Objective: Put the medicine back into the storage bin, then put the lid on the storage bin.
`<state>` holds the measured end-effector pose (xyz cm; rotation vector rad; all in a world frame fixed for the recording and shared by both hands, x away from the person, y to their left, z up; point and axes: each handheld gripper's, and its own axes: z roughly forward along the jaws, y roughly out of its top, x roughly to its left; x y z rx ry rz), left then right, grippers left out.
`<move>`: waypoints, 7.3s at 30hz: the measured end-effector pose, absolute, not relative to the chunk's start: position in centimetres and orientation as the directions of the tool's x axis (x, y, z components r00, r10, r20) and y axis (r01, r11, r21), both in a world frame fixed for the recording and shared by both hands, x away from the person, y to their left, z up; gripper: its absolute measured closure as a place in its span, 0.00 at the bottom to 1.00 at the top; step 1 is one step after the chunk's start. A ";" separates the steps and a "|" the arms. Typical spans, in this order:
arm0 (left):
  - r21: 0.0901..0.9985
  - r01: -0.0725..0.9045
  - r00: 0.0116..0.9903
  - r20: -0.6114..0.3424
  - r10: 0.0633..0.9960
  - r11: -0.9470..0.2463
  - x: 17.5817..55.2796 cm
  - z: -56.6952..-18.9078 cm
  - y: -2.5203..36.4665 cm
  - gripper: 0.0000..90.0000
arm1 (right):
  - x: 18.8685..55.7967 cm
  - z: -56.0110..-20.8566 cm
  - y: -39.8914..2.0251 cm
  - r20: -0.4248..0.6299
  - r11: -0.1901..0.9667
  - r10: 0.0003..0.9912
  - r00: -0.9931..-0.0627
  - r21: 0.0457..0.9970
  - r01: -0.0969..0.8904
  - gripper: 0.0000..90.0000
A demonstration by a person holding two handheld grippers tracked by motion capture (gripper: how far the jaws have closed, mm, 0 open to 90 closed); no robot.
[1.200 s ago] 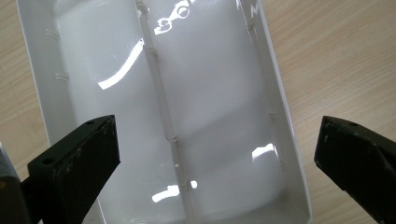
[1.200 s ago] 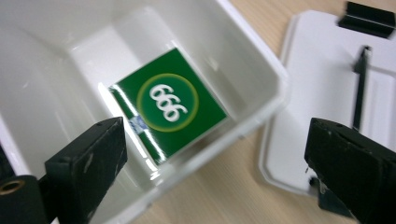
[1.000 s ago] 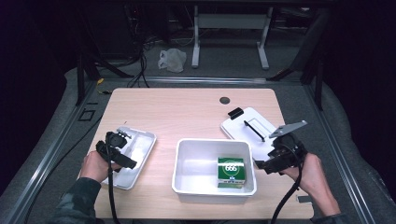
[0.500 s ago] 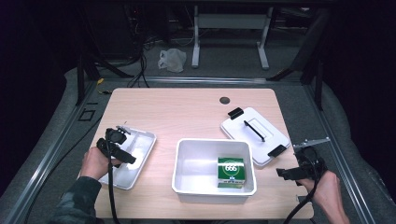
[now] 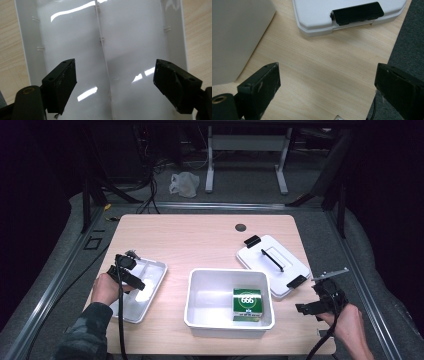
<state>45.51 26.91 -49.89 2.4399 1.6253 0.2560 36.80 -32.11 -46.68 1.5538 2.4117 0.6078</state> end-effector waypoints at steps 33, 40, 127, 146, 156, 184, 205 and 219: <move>0.175 0.933 0.320 0.002 0.947 -0.316 47.5 -52.6 27.9 0.95 | 37.3 -46.9 -31.5 0.039 0.393 0.894 -0.447 0.412 0.822 0.07; 0.171 0.930 0.327 0.015 0.945 -0.325 47.4 -52.7 27.8 0.99 | 37.1 -46.8 -31.5 0.039 0.393 0.894 -0.447 0.412 0.822 0.07; 0.224 0.096 0.986 0.113 0.123 -0.970 40.1 -36.8 0.4 0.99 | 37.2 -47.8 -31.5 0.040 0.460 0.866 -0.498 0.326 0.826 0.09; 0.179 0.009 0.996 0.084 0.025 -0.984 39.6 -40.3 -3.6 0.99 | 37.1 -47.6 -30.9 0.034 0.480 0.855 -0.518 0.329 0.813 0.10; 0.199 0.015 0.996 0.079 0.031 -0.980 39.7 -41.4 -3.8 0.99 | 37.2 -47.7 -31.0 0.033 0.482 0.854 -0.519 0.325 0.814 0.10; 0.411 0.382 0.863 0.164 0.479 -0.828 37.7 -37.6 9.4 0.06 | 37.5 -47.1 -30.8 0.025 0.482 0.857 -0.515 0.313 0.818 0.10; 0.366 0.661 0.684 0.067 0.727 -0.655 38.3 -44.8 19.1 0.00 | 43.6 -45.8 -27.9 -0.109 0.557 0.827 -0.552 0.298 0.775 0.08; 0.345 0.695 0.656 0.055 0.753 -0.631 38.7 -46.5 20.0 0.00 | 50.6 -46.2 -25.1 -0.112 0.574 0.816 -0.566 0.269 0.773 0.26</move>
